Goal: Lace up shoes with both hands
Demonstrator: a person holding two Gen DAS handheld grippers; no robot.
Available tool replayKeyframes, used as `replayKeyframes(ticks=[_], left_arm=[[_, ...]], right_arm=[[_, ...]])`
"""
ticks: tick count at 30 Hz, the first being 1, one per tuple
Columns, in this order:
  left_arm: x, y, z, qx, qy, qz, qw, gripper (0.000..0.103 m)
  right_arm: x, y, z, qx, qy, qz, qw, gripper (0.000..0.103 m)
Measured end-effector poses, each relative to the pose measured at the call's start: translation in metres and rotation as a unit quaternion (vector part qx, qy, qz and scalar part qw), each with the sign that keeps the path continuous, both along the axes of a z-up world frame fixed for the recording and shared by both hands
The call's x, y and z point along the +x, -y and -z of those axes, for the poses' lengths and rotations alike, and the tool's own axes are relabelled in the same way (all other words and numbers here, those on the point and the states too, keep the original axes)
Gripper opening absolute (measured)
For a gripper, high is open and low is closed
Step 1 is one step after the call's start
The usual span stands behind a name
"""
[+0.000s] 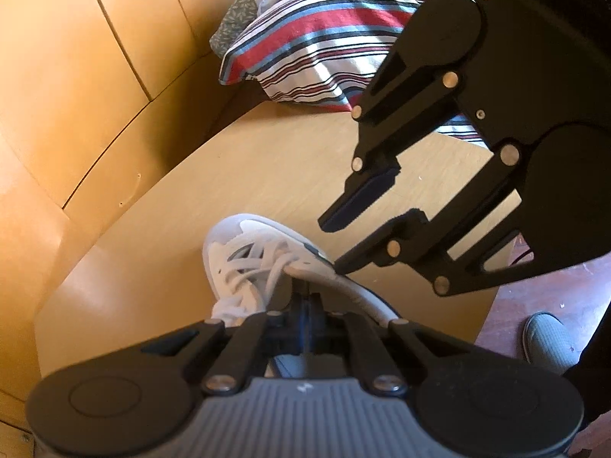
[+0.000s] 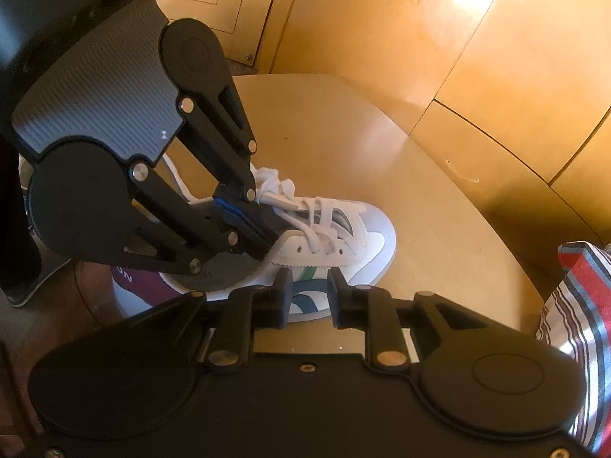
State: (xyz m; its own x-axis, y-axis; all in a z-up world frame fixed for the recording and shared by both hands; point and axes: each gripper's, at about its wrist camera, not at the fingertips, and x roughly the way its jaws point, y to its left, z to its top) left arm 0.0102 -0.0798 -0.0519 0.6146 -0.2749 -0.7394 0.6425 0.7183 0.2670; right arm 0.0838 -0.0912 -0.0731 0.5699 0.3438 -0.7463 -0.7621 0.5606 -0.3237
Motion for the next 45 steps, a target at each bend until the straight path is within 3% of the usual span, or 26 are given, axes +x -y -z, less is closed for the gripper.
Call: replayKeyframes(ticks=[27,33,45], left_arm=[[-0.006,0.001,0.005,-0.002,0.004,0.002,1.0,0.002],[-0.008,0.003,0.009,0.014,0.01,0.015,0.9997,0.002],[-0.006,0.006,0.011,0.026,0.014,0.021,0.9993,0.002]], right_arm=[[0.008,0.002,-0.003,-0.004,-0.003,0.001,1.0,0.021],[0.011,0.004,-0.008,-0.001,-0.001,0.0,1.0,0.021],[-0.016,0.005,-0.018,-0.003,0.004,-0.008,1.0,0.021]])
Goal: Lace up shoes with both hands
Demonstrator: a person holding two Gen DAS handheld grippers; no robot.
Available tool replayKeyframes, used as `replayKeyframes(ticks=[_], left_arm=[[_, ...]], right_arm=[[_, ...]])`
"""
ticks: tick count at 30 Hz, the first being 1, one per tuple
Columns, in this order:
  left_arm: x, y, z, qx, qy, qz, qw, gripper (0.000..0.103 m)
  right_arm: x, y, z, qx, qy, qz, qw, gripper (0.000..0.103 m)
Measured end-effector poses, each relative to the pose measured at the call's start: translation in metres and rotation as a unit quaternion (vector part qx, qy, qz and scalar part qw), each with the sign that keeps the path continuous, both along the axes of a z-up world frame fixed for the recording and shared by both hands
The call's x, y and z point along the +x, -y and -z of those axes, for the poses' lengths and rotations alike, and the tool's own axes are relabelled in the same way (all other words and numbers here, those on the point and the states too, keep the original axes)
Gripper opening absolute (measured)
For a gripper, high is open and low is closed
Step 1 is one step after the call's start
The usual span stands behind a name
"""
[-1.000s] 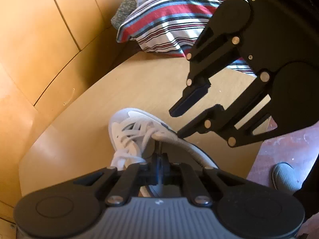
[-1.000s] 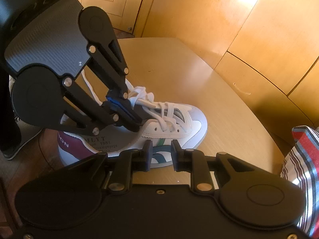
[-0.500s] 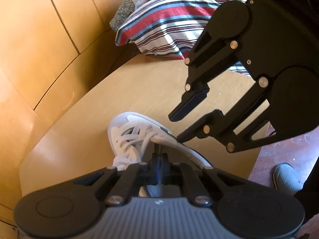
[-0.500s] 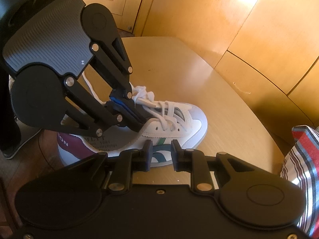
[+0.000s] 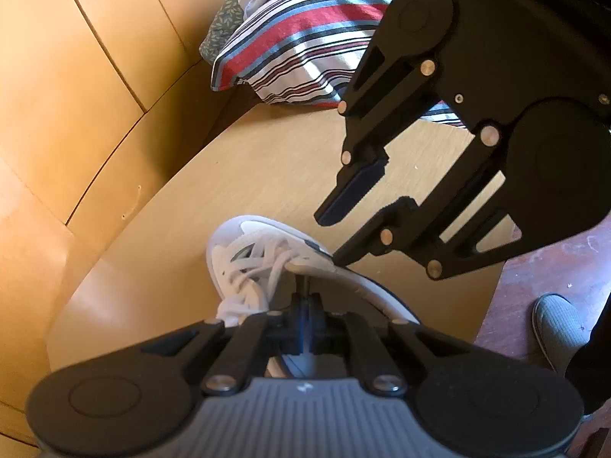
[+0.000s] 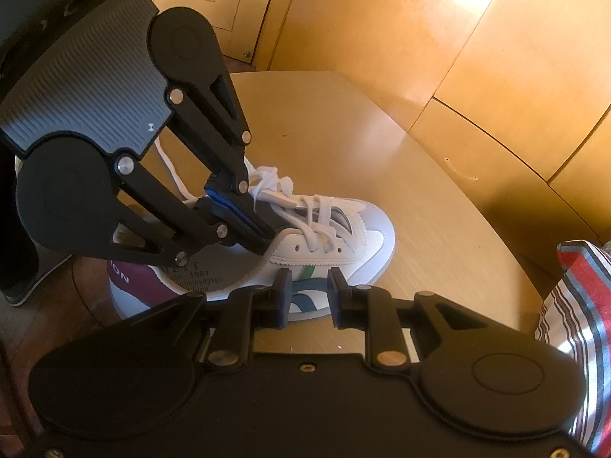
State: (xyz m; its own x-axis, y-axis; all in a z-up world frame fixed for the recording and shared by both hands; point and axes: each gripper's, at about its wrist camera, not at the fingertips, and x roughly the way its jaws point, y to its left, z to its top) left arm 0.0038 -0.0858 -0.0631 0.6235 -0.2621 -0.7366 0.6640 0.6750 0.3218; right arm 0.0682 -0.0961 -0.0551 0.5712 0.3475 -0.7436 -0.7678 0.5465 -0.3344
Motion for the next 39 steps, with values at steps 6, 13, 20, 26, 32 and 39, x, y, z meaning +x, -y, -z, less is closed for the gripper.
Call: replayKeyframes(ticks=[6,13,20,26,32,39], left_arm=[[-0.001,0.001,-0.001,0.001,0.004,0.002,1.0,0.002],[-0.006,-0.001,-0.004,0.0,0.011,0.008,0.9999,0.002],[-0.009,-0.005,-0.004,0.001,0.01,0.014,0.9999,0.002],[-0.008,-0.004,-0.005,0.004,0.008,0.019,0.9998,0.002],[-0.005,-0.004,-0.004,0.002,0.012,0.015,0.9998,0.002],[-0.002,-0.002,-0.003,-0.004,0.018,0.009,0.9998,0.003]], right_arm=[[-0.015,-0.006,-0.011,-0.002,0.0,0.001,1.0,0.021],[-0.024,-0.018,-0.026,-0.001,-0.002,0.019,1.0,0.021],[-0.026,-0.002,-0.03,0.001,-0.002,0.014,1.0,0.023],[-0.037,0.004,-0.038,0.0,0.0,0.017,1.0,0.026],[-0.034,0.028,-0.05,0.001,0.001,0.003,1.0,0.026],[-0.031,0.025,-0.041,-0.003,0.001,0.001,1.0,0.026]])
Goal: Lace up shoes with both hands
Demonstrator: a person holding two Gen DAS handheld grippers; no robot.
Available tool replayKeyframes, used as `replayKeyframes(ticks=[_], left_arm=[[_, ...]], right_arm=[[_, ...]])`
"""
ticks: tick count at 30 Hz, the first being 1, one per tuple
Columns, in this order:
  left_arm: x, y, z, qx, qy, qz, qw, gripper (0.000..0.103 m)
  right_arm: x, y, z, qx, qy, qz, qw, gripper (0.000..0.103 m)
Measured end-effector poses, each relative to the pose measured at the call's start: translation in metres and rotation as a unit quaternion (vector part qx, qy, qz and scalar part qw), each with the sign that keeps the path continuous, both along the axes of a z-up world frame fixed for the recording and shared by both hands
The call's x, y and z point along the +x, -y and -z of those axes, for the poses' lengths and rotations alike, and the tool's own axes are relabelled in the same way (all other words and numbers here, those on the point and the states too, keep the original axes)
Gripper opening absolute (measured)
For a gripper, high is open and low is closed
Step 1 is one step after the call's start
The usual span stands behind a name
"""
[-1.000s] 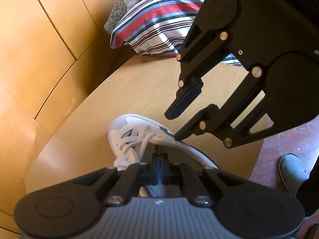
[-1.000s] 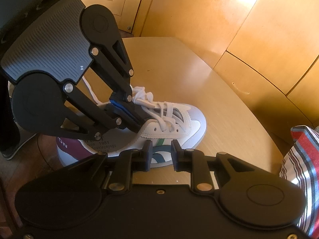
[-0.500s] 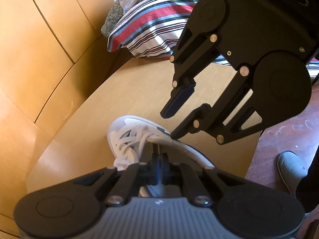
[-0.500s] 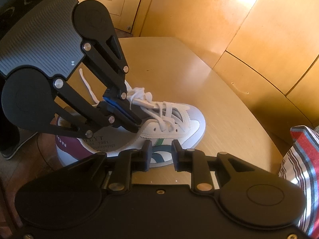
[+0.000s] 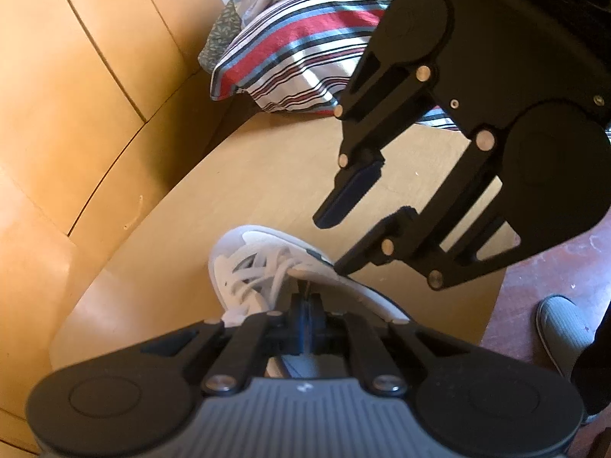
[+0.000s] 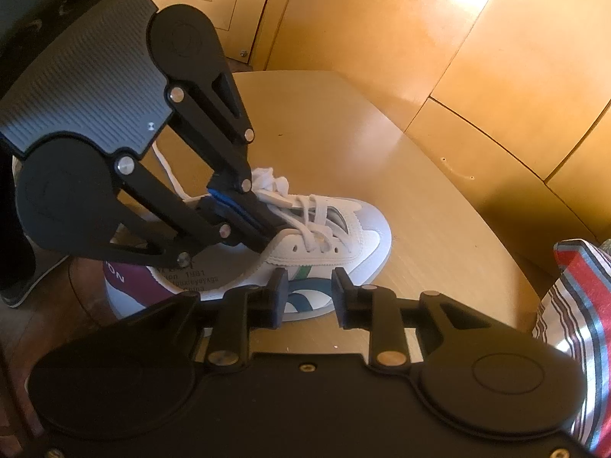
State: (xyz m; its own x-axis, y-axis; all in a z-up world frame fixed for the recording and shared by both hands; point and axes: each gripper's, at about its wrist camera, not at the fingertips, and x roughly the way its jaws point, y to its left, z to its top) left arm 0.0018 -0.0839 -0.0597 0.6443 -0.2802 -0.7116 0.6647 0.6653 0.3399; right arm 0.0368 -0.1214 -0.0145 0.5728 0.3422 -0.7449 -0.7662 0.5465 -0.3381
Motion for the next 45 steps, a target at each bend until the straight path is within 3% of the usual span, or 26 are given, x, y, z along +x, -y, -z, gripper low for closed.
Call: replayKeyframes(ticks=[4,7,10,14,22,25,27,30,33,34,36,37,40,45], left_arm=[[-0.001,-0.001,-0.001,0.001,0.0,0.004,1.0,0.003],[-0.002,-0.004,0.0,0.005,-0.001,0.002,1.0,0.003],[-0.005,-0.007,-0.002,0.006,0.0,-0.002,1.0,0.003],[-0.005,-0.01,-0.002,0.003,-0.001,-0.004,1.0,0.003],[-0.004,-0.012,-0.001,-0.003,-0.007,0.004,1.0,0.003],[-0.005,-0.012,-0.002,-0.01,-0.007,0.005,0.9999,0.003],[-0.005,-0.013,-0.003,-0.015,-0.004,0.005,0.9999,0.003],[-0.007,-0.015,-0.005,-0.022,-0.001,0.004,0.9997,0.003],[-0.005,-0.015,-0.005,-0.028,-0.002,0.004,0.9996,0.003],[-0.004,-0.014,-0.004,-0.029,-0.002,0.004,0.9996,0.003],[-0.001,-0.013,-0.003,-0.037,-0.007,0.0,0.9993,0.003],[0.0,-0.013,-0.003,-0.041,-0.01,-0.002,0.9991,0.003],[0.004,-0.01,-0.003,-0.043,-0.014,-0.006,0.999,0.003],[0.006,-0.009,-0.002,-0.045,-0.011,-0.01,0.9989,0.004]], right_arm=[[-0.002,0.007,-0.007,0.01,-0.015,0.01,1.0,0.026],[0.001,0.022,-0.021,0.087,-0.049,0.04,0.994,0.027],[-0.001,0.022,-0.025,0.131,-0.079,0.053,0.987,0.027],[-0.002,0.014,-0.021,0.144,-0.097,0.068,0.982,0.026],[-0.004,0.004,-0.009,0.123,-0.087,0.113,0.982,0.029],[-0.005,0.012,-0.009,0.151,-0.099,0.121,0.976,0.02],[-0.002,0.023,-0.008,0.185,-0.114,0.139,0.966,0.018],[0.008,0.059,0.002,0.295,-0.181,0.188,0.919,0.017],[0.026,0.082,0.023,0.384,-0.242,0.22,0.864,0.017],[0.027,0.085,0.027,0.395,-0.25,0.223,0.855,0.017],[0.029,0.094,0.036,0.429,-0.278,0.233,0.827,0.017],[0.03,0.096,0.04,0.437,-0.282,0.232,0.822,0.017],[0.026,0.091,0.037,0.424,-0.271,0.217,0.836,0.017],[0.038,0.093,0.041,0.424,-0.271,0.212,0.838,0.017]])
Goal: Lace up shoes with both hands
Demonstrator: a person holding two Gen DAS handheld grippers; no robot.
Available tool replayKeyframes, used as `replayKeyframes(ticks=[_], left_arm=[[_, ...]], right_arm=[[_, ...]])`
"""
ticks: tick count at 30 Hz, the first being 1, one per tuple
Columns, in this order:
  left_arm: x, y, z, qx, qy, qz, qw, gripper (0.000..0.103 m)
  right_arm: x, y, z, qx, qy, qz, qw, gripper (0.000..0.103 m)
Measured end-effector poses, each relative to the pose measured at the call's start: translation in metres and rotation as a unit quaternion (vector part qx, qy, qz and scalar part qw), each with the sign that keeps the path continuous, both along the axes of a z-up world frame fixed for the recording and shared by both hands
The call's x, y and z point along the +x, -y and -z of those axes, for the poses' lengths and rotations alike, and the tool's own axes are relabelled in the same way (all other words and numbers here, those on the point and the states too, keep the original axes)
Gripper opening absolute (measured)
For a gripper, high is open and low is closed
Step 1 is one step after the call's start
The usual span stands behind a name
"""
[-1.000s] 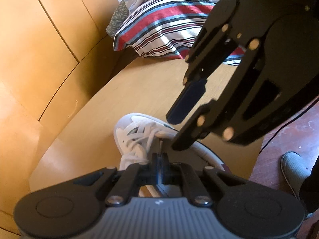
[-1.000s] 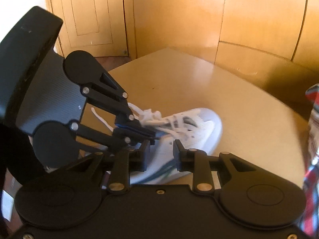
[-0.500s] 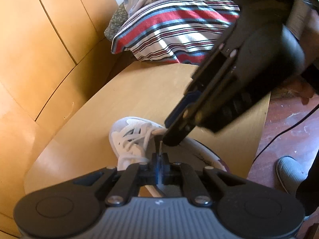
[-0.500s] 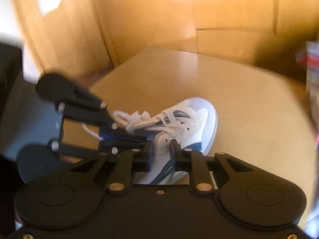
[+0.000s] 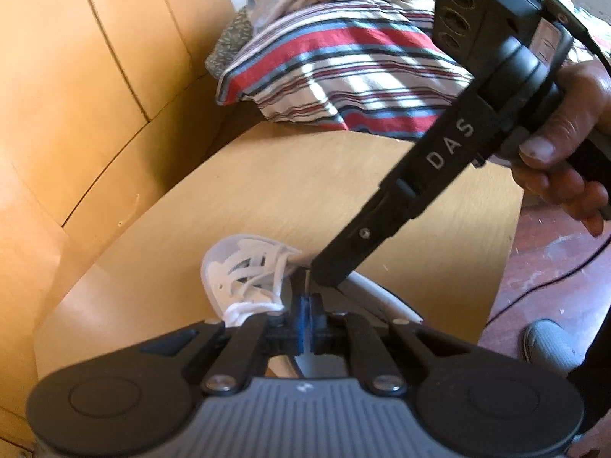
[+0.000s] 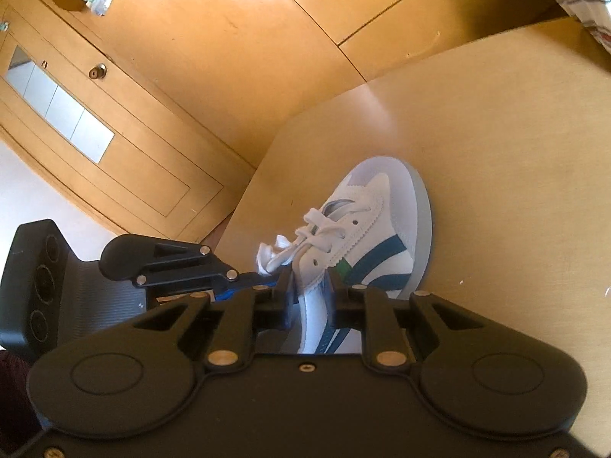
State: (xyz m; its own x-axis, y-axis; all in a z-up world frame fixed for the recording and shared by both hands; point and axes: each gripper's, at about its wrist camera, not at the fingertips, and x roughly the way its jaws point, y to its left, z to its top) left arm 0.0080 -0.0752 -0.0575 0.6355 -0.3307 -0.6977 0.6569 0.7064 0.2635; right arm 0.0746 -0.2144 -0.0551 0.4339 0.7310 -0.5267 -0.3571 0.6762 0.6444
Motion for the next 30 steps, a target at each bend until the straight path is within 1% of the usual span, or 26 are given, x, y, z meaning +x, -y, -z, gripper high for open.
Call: replayKeyframes(ticks=[4,7,11,12,15,19,30], left_arm=[[0.003,0.002,0.002,0.005,-0.004,0.001,1.0,0.005],[0.003,0.004,0.003,0.007,-0.007,0.0,1.0,0.005],[0.003,0.003,0.004,0.005,-0.007,-0.007,0.9999,0.005],[0.003,0.002,0.004,0.005,-0.007,-0.009,0.9999,0.005],[0.004,-0.001,0.001,-0.001,-0.007,-0.02,0.9998,0.005],[0.004,0.001,0.002,0.008,-0.008,-0.02,0.9997,0.005],[-0.001,0.007,0.002,0.025,0.0,-0.013,0.9996,0.005]], right_arm=[[0.006,0.0,0.004,0.008,-0.002,-0.003,1.0,0.017],[0.006,-0.002,0.002,-0.002,0.01,-0.012,1.0,0.017],[0.006,-0.01,0.001,-0.034,0.037,-0.033,0.998,0.018],[0.004,-0.015,-0.005,-0.063,0.062,-0.049,0.995,0.018],[0.001,-0.021,-0.01,-0.094,0.089,-0.066,0.989,0.018],[-0.001,-0.025,-0.014,-0.119,0.109,-0.083,0.983,0.018],[-0.001,-0.021,-0.015,-0.136,0.122,-0.1,0.978,0.019]])
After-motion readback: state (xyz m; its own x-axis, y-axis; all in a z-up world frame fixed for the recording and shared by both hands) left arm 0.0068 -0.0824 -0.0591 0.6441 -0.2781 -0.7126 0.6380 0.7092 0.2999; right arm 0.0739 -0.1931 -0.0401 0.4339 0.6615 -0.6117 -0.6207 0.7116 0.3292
